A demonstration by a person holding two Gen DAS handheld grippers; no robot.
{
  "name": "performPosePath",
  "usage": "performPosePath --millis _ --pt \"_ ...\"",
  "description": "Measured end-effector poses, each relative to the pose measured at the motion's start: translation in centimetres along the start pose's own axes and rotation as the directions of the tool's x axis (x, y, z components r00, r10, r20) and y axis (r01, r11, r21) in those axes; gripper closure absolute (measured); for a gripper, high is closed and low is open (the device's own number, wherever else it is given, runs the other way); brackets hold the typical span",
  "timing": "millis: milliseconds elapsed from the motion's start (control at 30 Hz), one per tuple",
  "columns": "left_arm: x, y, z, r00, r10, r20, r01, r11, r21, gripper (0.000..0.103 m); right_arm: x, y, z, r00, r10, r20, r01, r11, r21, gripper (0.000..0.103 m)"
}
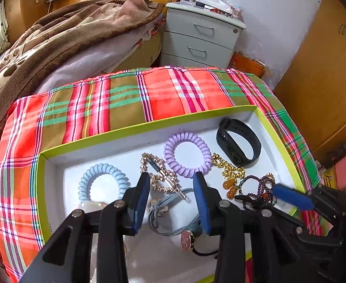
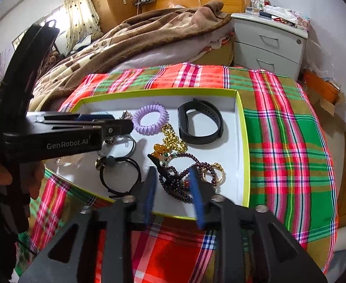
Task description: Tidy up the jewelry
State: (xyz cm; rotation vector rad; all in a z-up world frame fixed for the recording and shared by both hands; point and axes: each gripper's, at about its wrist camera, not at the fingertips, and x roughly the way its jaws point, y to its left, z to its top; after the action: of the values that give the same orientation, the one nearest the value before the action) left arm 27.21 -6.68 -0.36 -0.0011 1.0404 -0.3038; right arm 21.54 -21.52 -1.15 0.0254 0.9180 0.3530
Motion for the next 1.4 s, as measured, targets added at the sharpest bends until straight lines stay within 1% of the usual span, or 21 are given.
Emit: performPosePath --millis 133,233,333,367,500,567,633,767,867,967,1000,1100,1233,1333,1400 --pt "-1.0 -0.2 -0.4 1.0 0.004 0.016 -0.004 1.0 0.008 0.063 -0.5 0.1 -0.1 1.0 0.005 0.019 -0.005 1.0 0.013 0.06" --pt "-2.2 -0.4 -0.8 0.999 0.029 0.039 -0.03 1.0 0.01 0.063 -1.2 0.2 -0.2 0.999 -0.014 0.041 0.013 1.0 0.021 0.06" --pt "-3.6 -0.5 -1.5 0.997 0.027 0.07 -0.027 1.0 -0.002 0.062 -2.4 0.5 -0.4 0.997 -0.024 0.071 0.022 0.999 0.034 0.06" --pt "-4.1 -0.6 -1.8 0.997 0.026 0.079 -0.026 1.0 -0.005 0.061 -2.9 0.6 -0.6 0.996 -0.041 0.082 0.038 0.999 0.036 0.06" --pt "-6.1 -1.1 -3.3 0.987 0.089 0.132 -0.087 0.996 -0.017 0.059 -4.3 1.4 -1.2 0.99 -0.086 0.111 0.084 0.996 0.028 0.059" --pt "-6.9 -1.1 -4.1 0.983 0.105 0.148 -0.101 0.994 -0.032 0.059 -5.0 1.9 -1.6 0.988 -0.094 0.124 0.092 0.995 0.027 0.059" --pt "-7.8 -1.3 -5.1 0.976 0.137 0.168 -0.132 0.99 -0.04 0.059 -5.7 2.3 -2.0 0.985 -0.106 0.139 0.103 0.994 0.032 0.059" --pt "-9.3 -1.8 -7.3 0.97 0.151 0.191 -0.146 0.988 -0.043 0.059 -6.9 2.9 -2.8 0.979 -0.126 0.16 0.12 0.992 0.047 0.059" --pt "-10.3 -2.2 -9.1 0.952 0.212 0.219 -0.207 0.977 -0.046 0.059 -7.7 3.3 -3.4 0.976 -0.135 0.173 0.126 0.99 0.063 0.059" --pt "-11.2 -2.0 -10.7 0.951 0.217 0.222 -0.203 0.976 -0.082 0.059 -8.7 3.9 -4.1 0.974 -0.129 0.188 0.119 0.991 0.066 0.059" --pt "-11.4 -2.1 -11.3 0.946 0.233 0.224 -0.216 0.972 -0.096 0.059 -9.0 4.2 -4.3 0.972 -0.131 0.193 0.121 0.991 0.061 0.059" --pt "-11.8 -2.6 -12.4 0.94 0.254 0.227 -0.241 0.967 -0.084 0.059 -9.8 5.2 -4.9 0.967 -0.141 0.21 0.134 0.99 0.049 0.059" --pt "-12.3 -3.0 -13.7 0.938 0.263 0.227 -0.249 0.964 -0.087 0.059 -10.5 6.1 -5.4 0.963 -0.141 0.23 0.134 0.99 0.045 0.059" --pt "-12.5 -3.2 -14.3 0.93 0.285 0.233 -0.27 0.958 -0.093 0.059 -10.6 6.5 -5.6 0.961 -0.141 0.236 0.134 0.99 0.048 0.059" --pt "-12.5 -3.3 -14.5 0.932 0.281 0.229 -0.266 0.959 -0.096 0.059 -10.7 6.7 -5.8 0.961 -0.143 0.239 0.134 0.99 0.054 0.059"
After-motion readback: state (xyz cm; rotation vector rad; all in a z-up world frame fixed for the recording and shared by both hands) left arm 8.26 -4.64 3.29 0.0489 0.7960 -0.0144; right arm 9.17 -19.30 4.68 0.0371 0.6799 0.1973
